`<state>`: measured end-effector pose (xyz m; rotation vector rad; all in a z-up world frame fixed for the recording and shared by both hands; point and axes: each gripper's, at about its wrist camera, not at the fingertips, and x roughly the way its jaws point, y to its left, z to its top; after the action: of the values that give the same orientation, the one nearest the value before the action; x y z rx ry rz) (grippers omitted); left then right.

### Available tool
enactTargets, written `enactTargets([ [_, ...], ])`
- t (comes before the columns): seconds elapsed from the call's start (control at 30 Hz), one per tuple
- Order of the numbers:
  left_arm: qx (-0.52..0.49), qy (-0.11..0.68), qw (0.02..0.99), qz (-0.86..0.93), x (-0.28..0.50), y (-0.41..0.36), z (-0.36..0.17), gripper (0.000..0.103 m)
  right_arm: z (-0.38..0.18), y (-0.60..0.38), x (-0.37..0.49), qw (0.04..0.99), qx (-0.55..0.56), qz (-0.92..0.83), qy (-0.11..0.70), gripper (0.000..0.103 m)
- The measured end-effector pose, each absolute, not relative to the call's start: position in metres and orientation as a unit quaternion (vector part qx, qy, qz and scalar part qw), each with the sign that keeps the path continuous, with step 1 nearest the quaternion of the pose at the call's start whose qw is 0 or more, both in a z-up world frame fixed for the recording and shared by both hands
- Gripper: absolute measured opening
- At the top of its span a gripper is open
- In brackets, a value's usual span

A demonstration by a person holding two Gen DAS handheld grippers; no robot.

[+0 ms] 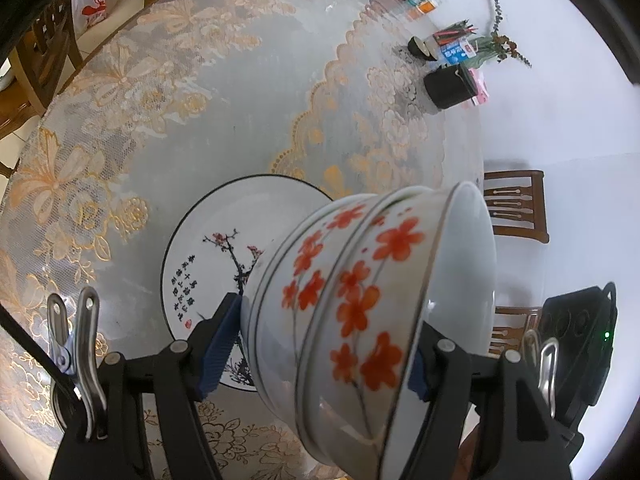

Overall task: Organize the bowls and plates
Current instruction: 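Lower the bowl stack onto the calligraphy plate with the right gripper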

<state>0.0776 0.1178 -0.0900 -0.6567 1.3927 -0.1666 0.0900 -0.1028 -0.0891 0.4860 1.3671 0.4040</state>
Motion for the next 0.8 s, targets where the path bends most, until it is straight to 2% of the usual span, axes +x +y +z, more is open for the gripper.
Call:
enactTargets([
  [0.8, -0.308, 0.648, 0.694, -0.059, 0.074, 0.123, -0.137, 0.074, -0.132, -0.090, 0.094, 0.707, 0.192, 0.186, 0.654, 0.038],
])
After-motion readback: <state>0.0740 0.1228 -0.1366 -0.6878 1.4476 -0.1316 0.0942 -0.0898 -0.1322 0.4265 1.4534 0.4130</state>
